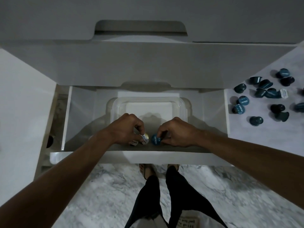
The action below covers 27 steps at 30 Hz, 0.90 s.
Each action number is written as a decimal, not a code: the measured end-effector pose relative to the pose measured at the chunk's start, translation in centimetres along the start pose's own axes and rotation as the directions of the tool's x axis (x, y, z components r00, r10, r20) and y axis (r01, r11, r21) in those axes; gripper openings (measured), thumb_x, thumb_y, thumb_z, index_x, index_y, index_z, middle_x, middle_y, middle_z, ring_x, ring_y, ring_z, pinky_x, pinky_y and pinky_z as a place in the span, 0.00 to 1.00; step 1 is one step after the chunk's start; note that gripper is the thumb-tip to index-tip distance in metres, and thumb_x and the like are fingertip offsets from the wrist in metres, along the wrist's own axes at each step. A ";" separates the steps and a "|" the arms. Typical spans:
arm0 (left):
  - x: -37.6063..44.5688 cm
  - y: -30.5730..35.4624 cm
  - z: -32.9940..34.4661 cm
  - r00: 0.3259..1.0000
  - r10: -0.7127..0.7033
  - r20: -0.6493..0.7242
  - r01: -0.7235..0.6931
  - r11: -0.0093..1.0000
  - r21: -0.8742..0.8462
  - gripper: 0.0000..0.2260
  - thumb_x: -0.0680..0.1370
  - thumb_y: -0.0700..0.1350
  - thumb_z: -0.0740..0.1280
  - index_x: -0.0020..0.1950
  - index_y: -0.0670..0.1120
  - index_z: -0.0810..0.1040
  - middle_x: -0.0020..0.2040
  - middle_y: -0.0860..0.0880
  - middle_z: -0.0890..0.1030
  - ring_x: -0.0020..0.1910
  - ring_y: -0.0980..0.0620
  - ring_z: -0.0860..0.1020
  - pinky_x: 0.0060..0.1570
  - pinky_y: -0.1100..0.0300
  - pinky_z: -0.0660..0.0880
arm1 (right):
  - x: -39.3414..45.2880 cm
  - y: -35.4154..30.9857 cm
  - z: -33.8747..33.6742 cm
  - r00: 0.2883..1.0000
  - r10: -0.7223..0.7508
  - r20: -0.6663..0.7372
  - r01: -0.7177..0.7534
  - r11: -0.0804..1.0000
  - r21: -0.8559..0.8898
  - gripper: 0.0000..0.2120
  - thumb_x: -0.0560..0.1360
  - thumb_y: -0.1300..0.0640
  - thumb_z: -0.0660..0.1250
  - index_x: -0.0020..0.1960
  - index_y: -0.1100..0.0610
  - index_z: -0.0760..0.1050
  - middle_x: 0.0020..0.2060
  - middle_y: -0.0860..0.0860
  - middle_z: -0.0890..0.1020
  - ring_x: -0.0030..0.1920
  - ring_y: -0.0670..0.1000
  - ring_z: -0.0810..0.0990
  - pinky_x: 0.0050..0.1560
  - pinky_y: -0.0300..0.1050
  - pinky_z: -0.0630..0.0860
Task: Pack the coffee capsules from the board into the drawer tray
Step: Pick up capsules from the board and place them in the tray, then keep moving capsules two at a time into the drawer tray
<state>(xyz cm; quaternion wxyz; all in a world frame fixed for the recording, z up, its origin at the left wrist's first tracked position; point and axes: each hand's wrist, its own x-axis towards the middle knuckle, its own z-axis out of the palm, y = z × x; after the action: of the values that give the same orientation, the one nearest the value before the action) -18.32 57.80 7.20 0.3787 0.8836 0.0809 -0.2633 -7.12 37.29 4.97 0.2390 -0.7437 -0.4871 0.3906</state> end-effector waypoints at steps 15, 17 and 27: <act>-0.5 1.6 -1.2 0.974 0.083 -0.212 -0.087 0.996 -0.008 0.12 0.67 0.47 0.80 0.46 0.46 0.83 0.44 0.52 0.84 0.32 0.72 0.76 0.34 0.74 0.71 | -2.3 -2.5 -2.9 0.929 0.125 -0.348 -0.070 0.983 0.168 0.12 0.68 0.55 0.78 0.50 0.55 0.81 0.44 0.44 0.83 0.42 0.43 0.82 0.41 0.39 0.80; -0.8 3.5 -1.8 0.948 0.078 -0.308 -0.094 0.995 -0.037 0.13 0.66 0.49 0.80 0.48 0.49 0.82 0.44 0.53 0.85 0.30 0.67 0.78 0.33 0.72 0.74 | -3.7 -3.3 -4.1 0.873 0.153 -0.463 -0.052 0.973 0.223 0.13 0.69 0.55 0.78 0.51 0.55 0.81 0.47 0.44 0.83 0.42 0.43 0.83 0.39 0.34 0.78; -0.8 20.5 0.0 0.821 0.197 -0.535 -0.236 0.972 -0.005 0.10 0.70 0.53 0.76 0.48 0.53 0.83 0.42 0.59 0.83 0.30 0.57 0.80 0.36 0.68 0.75 | -17.9 -2.1 -9.2 0.646 0.227 -0.729 0.020 0.950 0.313 0.10 0.70 0.53 0.77 0.49 0.54 0.82 0.43 0.45 0.85 0.40 0.44 0.83 0.42 0.36 0.79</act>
<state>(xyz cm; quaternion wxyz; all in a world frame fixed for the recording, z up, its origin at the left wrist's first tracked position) -11.96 43.50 20.47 0.4000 0.9112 0.0906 0.0390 -4.65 22.10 18.08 0.5044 -0.8212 -0.2356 0.1252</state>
